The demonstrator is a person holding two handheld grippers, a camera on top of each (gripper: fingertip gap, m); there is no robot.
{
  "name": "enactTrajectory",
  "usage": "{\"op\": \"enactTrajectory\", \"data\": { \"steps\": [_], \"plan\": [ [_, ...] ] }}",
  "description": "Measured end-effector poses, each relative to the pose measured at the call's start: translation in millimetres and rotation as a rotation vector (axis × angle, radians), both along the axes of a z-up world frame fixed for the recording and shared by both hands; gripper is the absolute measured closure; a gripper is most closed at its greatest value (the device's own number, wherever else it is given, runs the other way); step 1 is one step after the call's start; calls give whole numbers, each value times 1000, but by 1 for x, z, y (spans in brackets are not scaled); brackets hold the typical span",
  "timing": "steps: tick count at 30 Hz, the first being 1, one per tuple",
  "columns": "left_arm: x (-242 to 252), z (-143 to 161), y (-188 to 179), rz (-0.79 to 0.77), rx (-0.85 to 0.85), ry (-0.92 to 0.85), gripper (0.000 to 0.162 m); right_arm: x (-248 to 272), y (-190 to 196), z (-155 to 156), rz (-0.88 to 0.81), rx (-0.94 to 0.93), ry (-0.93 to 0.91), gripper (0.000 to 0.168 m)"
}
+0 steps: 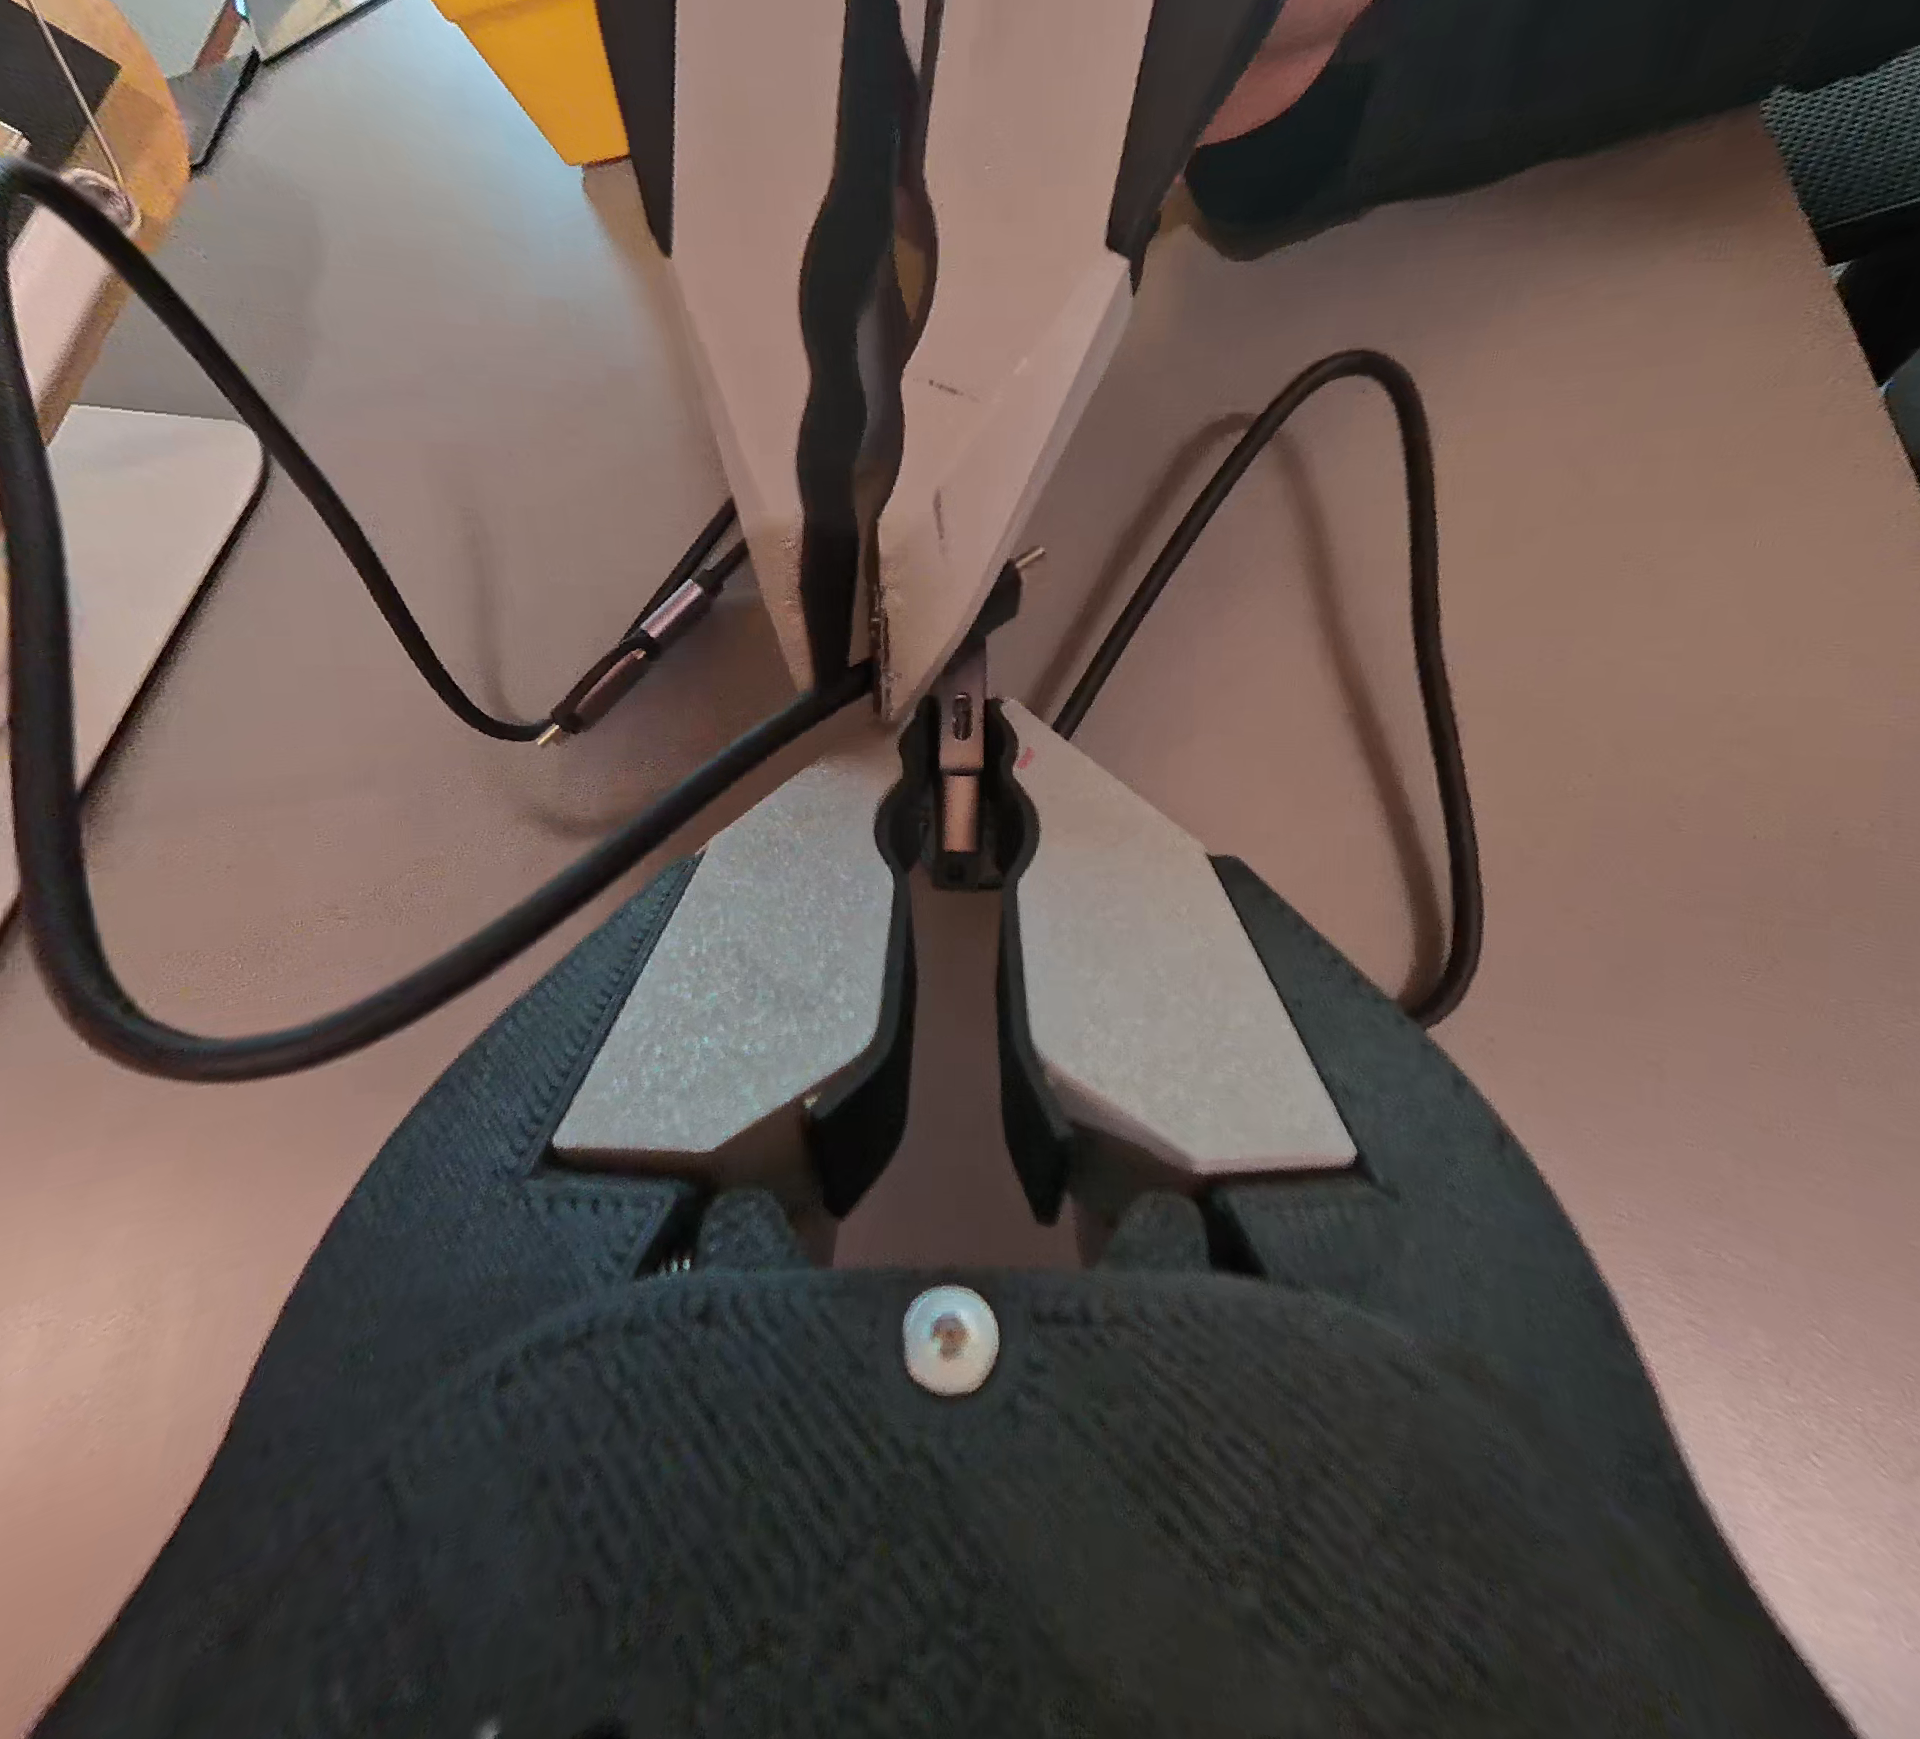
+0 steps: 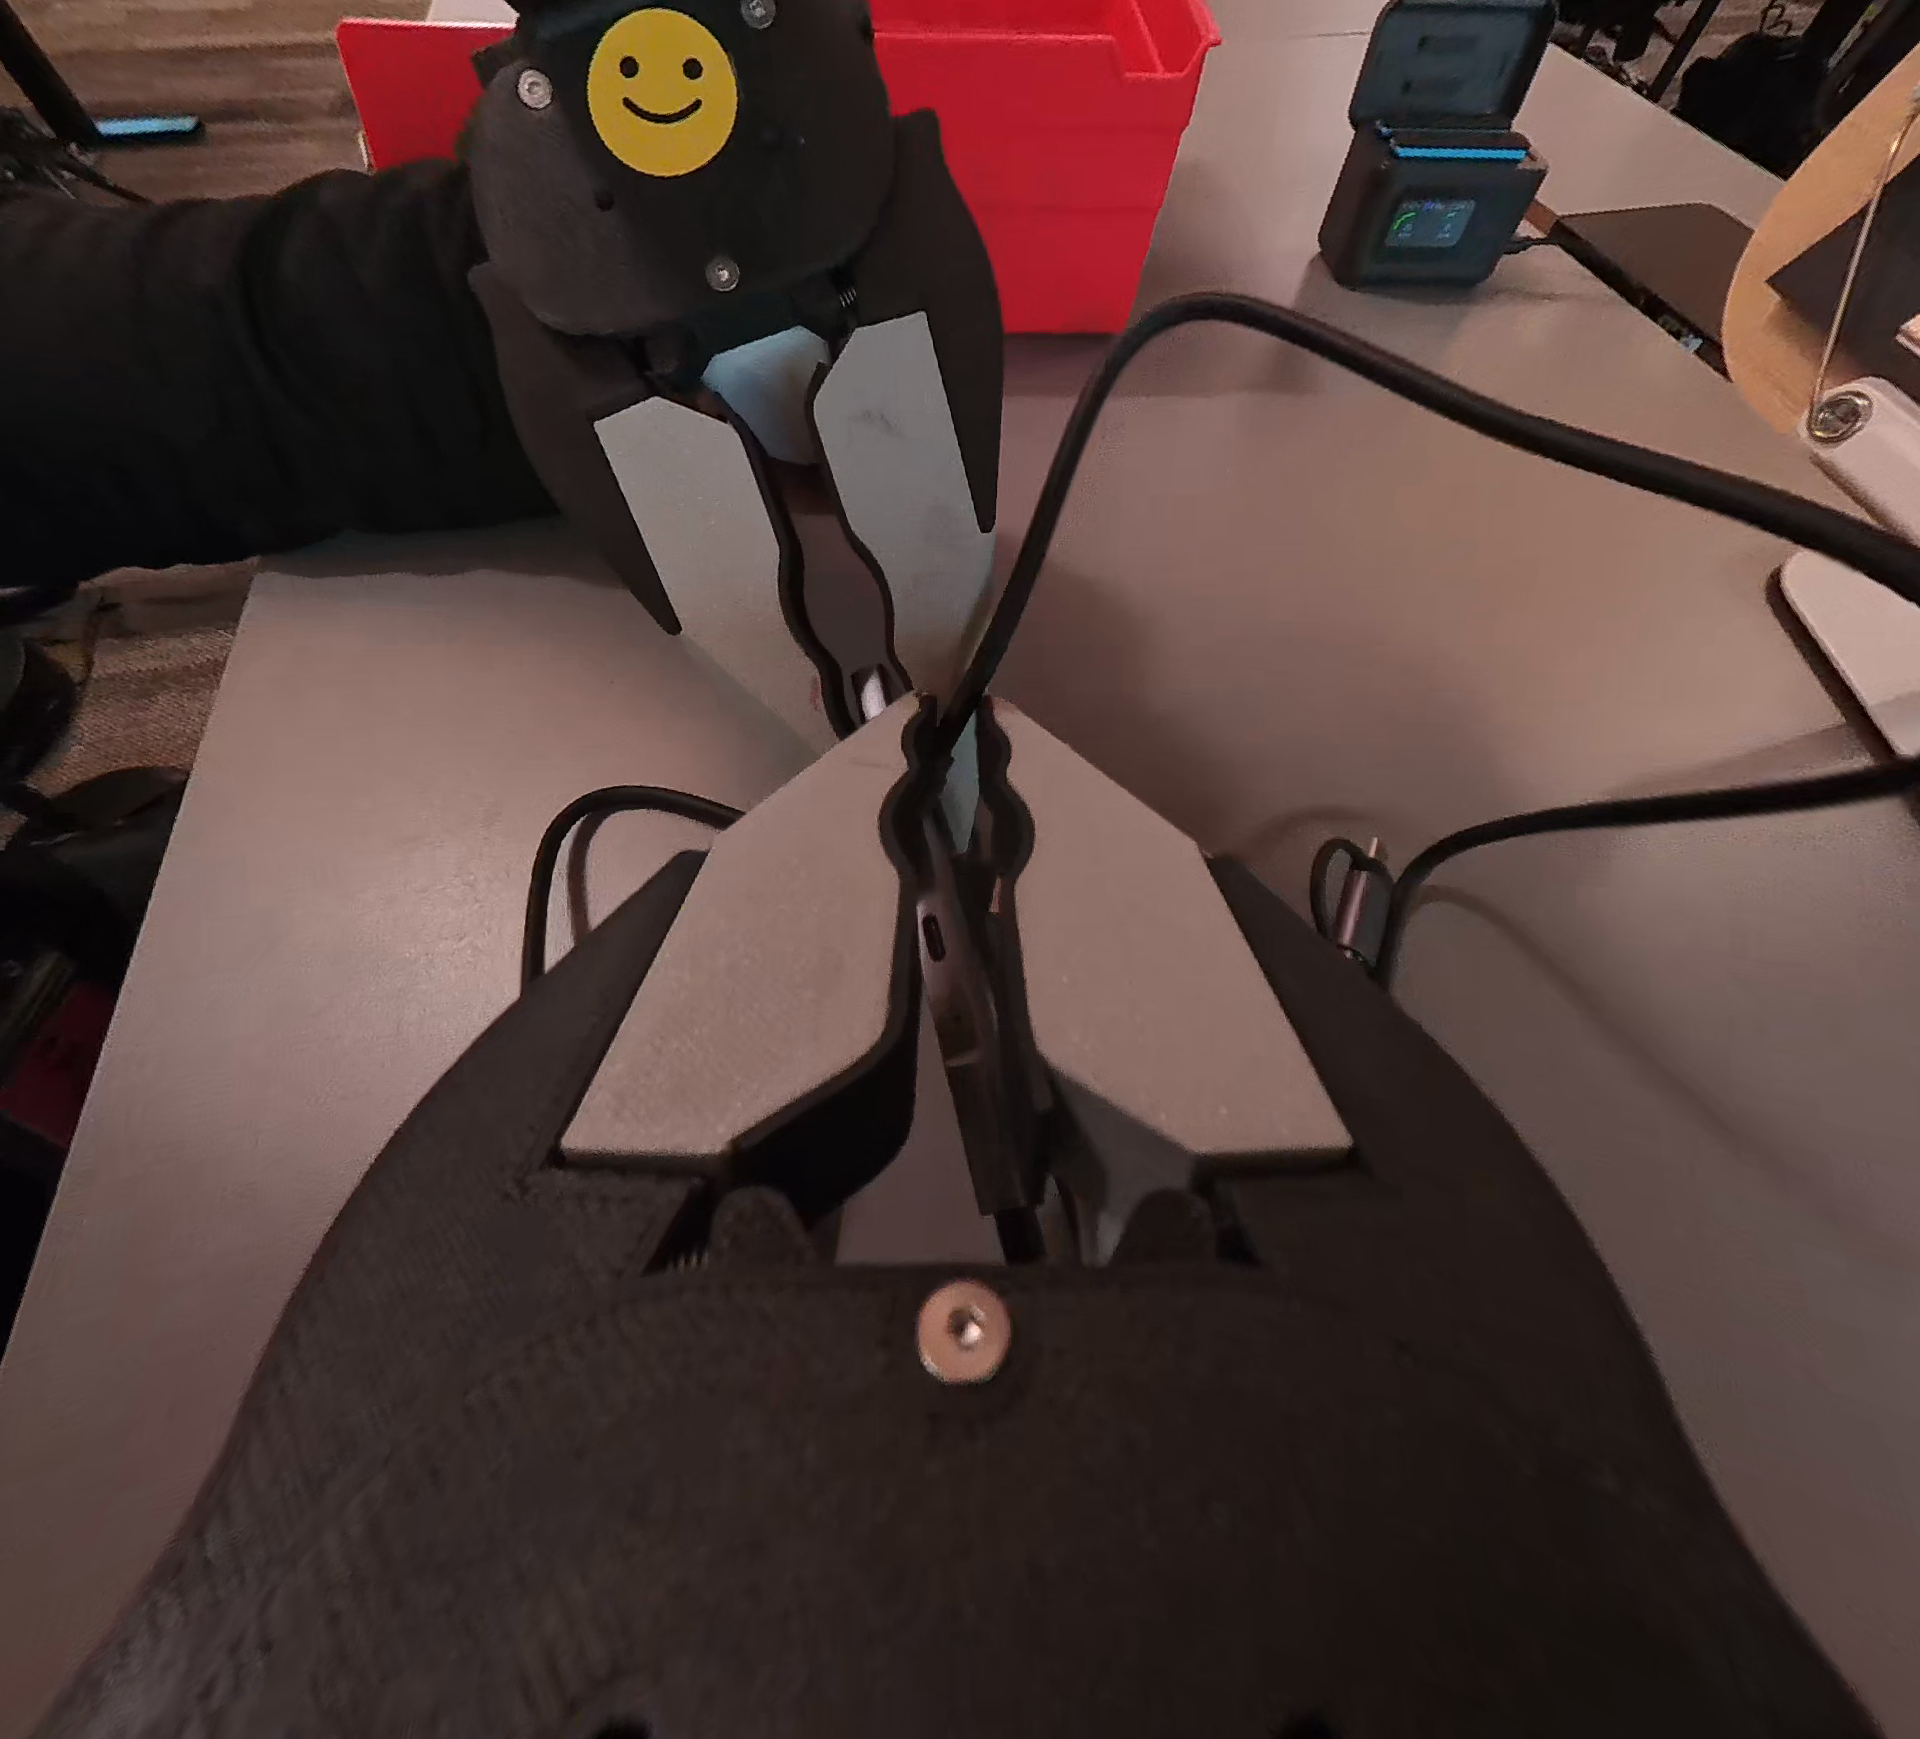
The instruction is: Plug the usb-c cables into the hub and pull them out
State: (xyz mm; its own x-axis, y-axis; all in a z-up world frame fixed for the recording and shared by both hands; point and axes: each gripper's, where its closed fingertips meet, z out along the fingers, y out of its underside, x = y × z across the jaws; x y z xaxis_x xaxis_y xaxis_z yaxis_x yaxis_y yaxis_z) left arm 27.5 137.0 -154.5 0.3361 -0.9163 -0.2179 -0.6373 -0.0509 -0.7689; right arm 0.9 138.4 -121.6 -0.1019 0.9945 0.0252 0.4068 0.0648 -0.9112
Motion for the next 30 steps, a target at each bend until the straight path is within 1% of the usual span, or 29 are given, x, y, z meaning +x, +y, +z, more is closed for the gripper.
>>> {"op": "enactTrajectory", "data": {
  "steps": [6,10,14,16,18,20,24,27,30],
  "plan": [
    [-1,-6,1,6,-6,20,155,3,5,6,-15,-78,34,167],
    [-3,-13,2,9,-11,48,155,5,6,27,1,-163,154,167],
    [-1,-21,2,11,8,86,155,9,9,38,10,-256,230,167],
    [1,-23,2,17,11,85,153,9,13,40,-1,-263,246,168],
    [1,-21,4,32,20,82,148,9,15,40,-16,-248,250,168],
    [-1,-18,4,38,23,65,144,9,18,39,-32,-227,250,167],
    [1,5,1,27,23,-58,147,10,21,44,-50,-208,280,167],
    [4,23,3,32,52,-161,150,11,16,52,-18,-217,323,167],
    [13,39,5,45,61,-265,145,9,8,60,11,-205,367,167]
  ]
}}
